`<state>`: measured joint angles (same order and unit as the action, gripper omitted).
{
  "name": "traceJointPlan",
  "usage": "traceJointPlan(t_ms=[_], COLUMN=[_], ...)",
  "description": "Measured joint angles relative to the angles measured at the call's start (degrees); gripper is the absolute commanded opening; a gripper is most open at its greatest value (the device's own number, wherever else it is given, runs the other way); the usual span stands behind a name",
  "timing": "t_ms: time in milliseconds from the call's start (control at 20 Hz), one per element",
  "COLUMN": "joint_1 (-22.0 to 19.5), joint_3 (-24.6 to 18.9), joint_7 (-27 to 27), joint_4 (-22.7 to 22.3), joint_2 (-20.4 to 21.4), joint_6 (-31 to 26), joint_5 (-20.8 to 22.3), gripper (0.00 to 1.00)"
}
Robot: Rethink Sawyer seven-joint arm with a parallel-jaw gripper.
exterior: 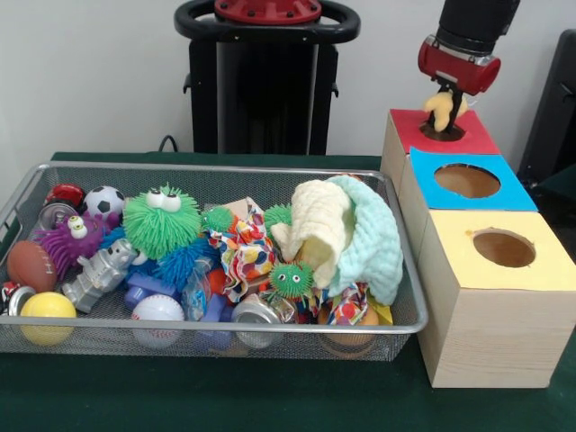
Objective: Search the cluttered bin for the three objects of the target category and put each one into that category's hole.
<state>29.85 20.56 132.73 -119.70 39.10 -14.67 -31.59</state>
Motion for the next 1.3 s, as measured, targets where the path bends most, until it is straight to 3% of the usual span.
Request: traceJointPlan(t_ms=[50,900,1300], joint_1=[-0.04,-0.47,3.83], joint_3=[-0.12,-0.91,2.80], joint_7=[0.00,0.00,0.00], joint_4=[0.00,-1.01,-0.37], joint_2=[0.21,1.39,0.21], joint_6=[0.47,2.08,2.28], joint_5=[-0.07,-0.21,-0.19], gripper=[1.00,1.00,1.00])
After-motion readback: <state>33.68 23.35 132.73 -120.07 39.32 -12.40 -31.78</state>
